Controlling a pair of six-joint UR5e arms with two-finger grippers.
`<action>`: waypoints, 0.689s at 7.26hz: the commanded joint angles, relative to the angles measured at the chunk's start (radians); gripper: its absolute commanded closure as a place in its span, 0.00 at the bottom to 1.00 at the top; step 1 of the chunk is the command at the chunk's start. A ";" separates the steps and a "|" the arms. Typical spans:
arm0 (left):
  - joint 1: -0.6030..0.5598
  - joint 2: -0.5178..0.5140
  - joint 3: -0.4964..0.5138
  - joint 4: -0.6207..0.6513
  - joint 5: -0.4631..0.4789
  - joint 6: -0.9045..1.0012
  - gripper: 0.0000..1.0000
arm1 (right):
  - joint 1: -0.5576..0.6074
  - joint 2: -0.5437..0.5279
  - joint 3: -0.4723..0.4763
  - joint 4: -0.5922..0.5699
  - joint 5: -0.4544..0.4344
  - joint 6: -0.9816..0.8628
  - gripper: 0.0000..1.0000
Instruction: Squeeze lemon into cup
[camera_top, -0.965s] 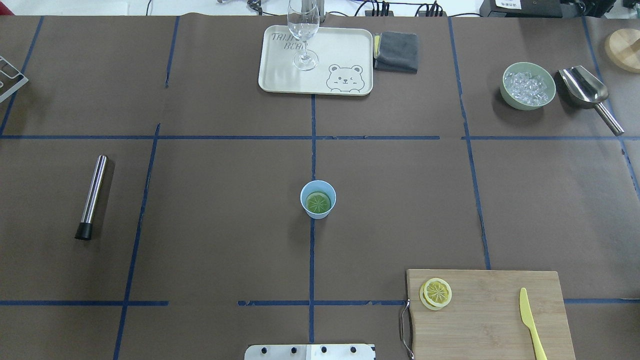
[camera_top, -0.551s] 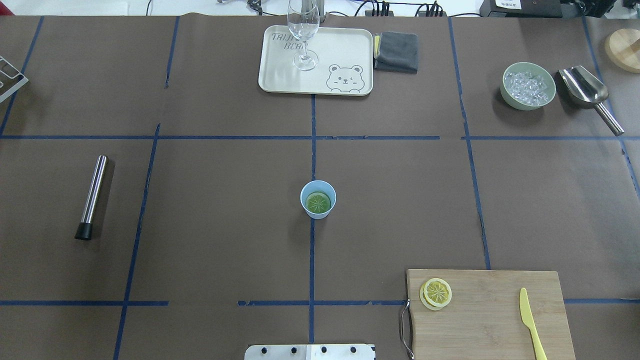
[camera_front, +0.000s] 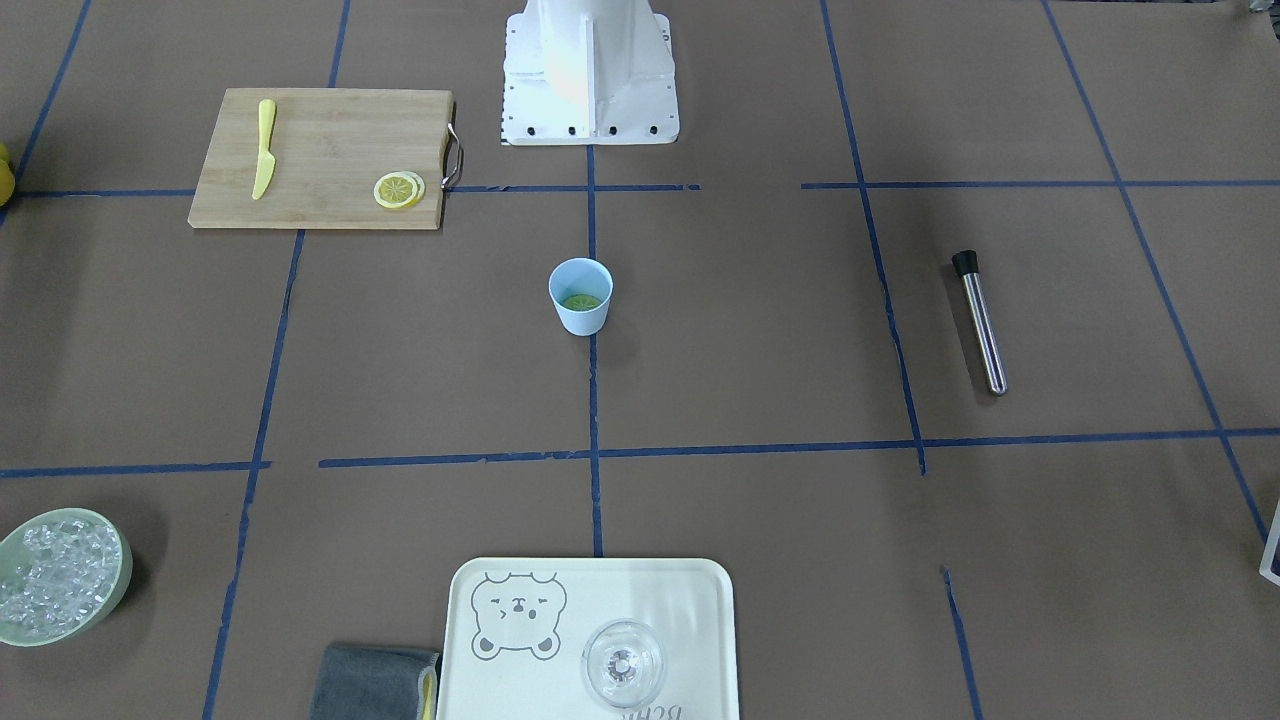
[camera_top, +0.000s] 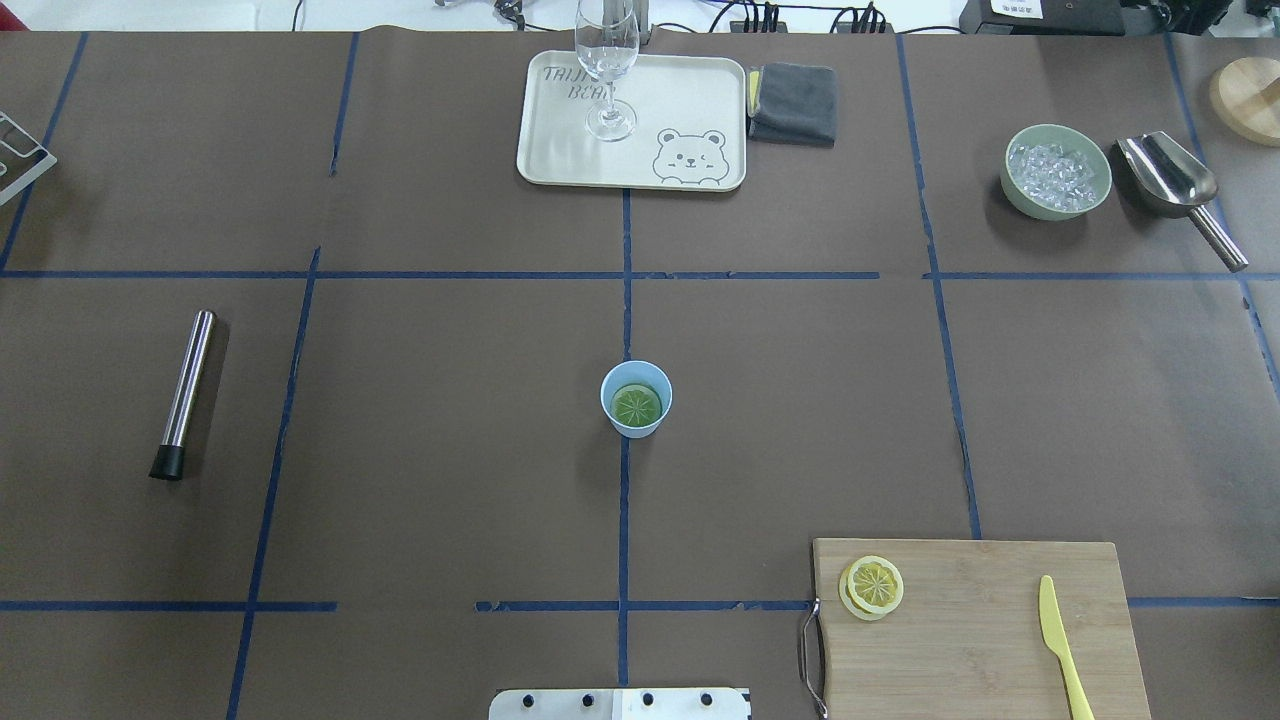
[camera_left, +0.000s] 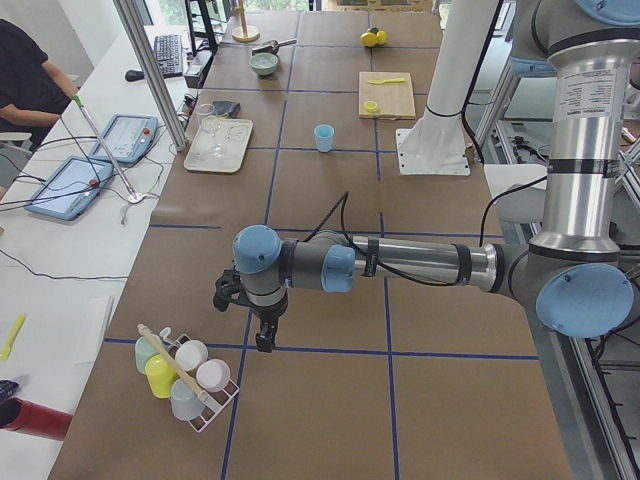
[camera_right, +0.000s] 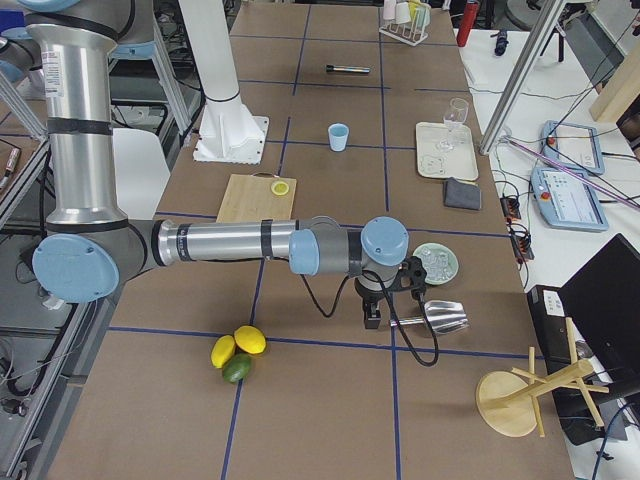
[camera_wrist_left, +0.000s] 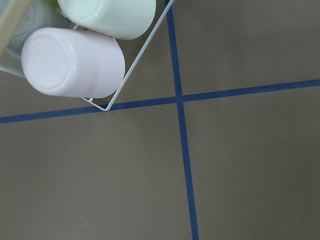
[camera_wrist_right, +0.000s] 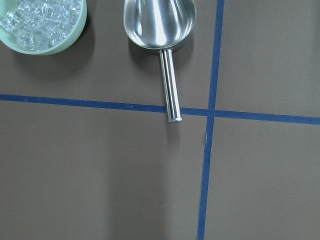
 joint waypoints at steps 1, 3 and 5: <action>-0.008 0.000 -0.002 0.000 -0.002 0.001 0.00 | 0.000 0.003 0.006 0.001 0.000 0.001 0.00; -0.008 0.000 -0.002 0.000 -0.003 0.001 0.00 | 0.000 0.009 0.004 0.001 0.002 -0.001 0.00; -0.008 -0.003 -0.002 0.000 -0.001 0.001 0.00 | 0.000 0.012 0.004 0.001 0.002 -0.002 0.00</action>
